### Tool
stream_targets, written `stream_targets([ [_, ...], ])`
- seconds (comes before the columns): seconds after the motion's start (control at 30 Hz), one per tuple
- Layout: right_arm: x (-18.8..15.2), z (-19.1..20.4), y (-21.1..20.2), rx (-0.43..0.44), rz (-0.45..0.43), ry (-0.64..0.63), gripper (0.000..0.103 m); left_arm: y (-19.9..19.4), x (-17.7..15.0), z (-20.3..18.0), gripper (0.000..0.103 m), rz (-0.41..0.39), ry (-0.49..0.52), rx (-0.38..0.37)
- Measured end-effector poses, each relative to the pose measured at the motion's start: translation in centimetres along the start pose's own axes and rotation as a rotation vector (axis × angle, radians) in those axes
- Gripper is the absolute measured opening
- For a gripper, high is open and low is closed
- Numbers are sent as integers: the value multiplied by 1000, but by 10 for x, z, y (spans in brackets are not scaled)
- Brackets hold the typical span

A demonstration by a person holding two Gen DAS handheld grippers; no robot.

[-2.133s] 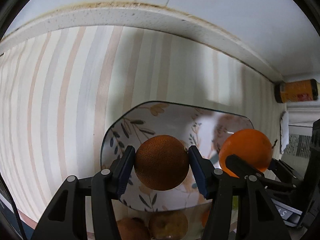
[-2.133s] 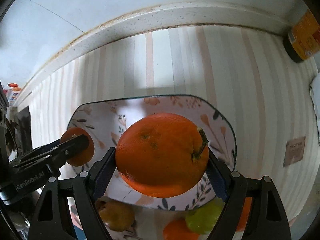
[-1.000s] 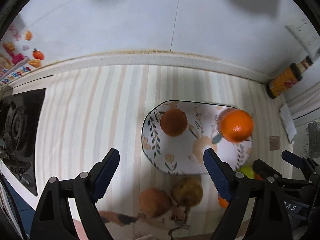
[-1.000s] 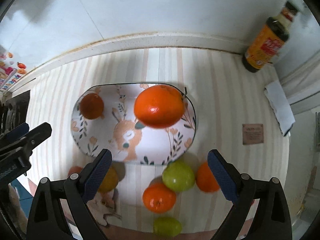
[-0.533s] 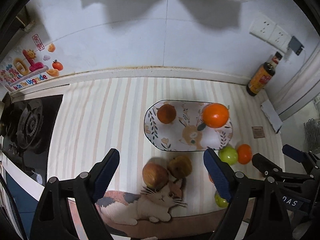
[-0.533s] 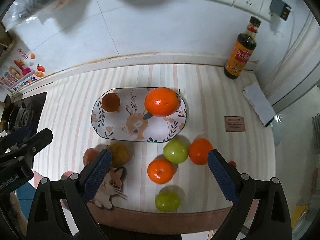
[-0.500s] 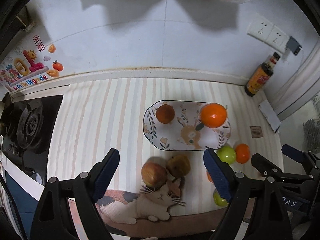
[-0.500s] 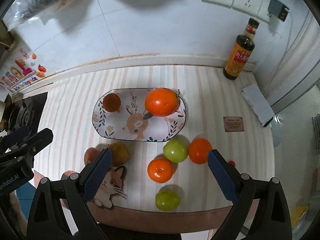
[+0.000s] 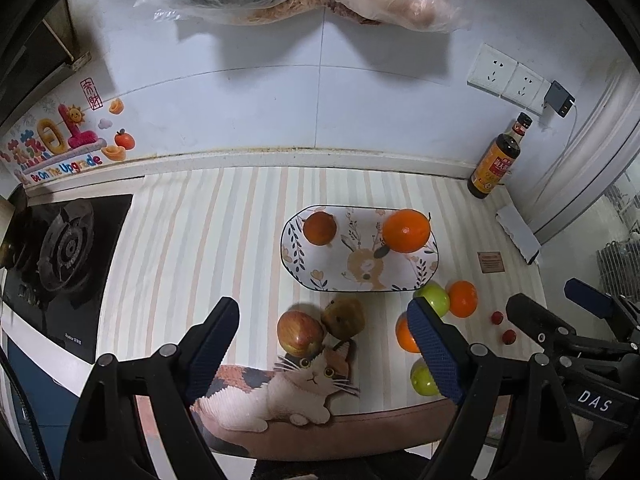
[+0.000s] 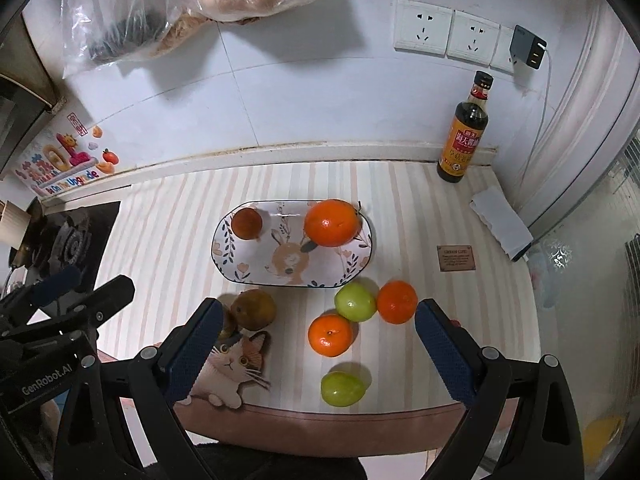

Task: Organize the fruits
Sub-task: 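Lift both open tools away from the plate, then grasp a red apple with the left tool while the right tool grasps an orange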

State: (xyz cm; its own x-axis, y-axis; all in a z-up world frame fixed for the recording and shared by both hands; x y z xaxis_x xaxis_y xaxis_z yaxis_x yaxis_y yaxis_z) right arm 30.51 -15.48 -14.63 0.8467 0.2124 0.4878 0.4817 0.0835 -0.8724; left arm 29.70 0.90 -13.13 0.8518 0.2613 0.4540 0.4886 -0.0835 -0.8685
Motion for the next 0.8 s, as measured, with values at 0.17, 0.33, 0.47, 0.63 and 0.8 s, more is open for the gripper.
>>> stream_targets([
  [0.17, -6, -14, 22, 20, 37, 52, 99, 11, 1, 8, 99, -1, -11, 40],
  [0.33, -21, -29, 77, 88, 134, 111, 99, 46, 2, 26, 103, 43, -38, 79],
  [0.47, -43, -35, 135, 158, 243, 179, 99, 89, -4, 41, 103, 131, -51, 116],
  [0.63, -66, -35, 184, 213, 306, 243, 94, 149, -19, 55, 103, 280, -75, 137],
  [0.8, -77, -28, 217, 228, 370, 223, 84, 189, -32, 52, 103, 360, 20, 138],
])
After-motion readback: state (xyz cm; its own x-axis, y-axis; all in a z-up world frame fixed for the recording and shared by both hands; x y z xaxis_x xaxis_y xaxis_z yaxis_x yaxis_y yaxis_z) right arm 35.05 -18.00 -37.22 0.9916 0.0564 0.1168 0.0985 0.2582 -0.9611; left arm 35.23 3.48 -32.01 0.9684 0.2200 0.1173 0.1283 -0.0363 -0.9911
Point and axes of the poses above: each gripper's, at about its wrist camera, not at the fingertips, and y roughly the way its jaws point, z to its left, x to its top, the point moved 3 cm from there along y, roughly the way its jaws point, and after that the axes turned 15 degrees about -y, right-handed, at the moved point
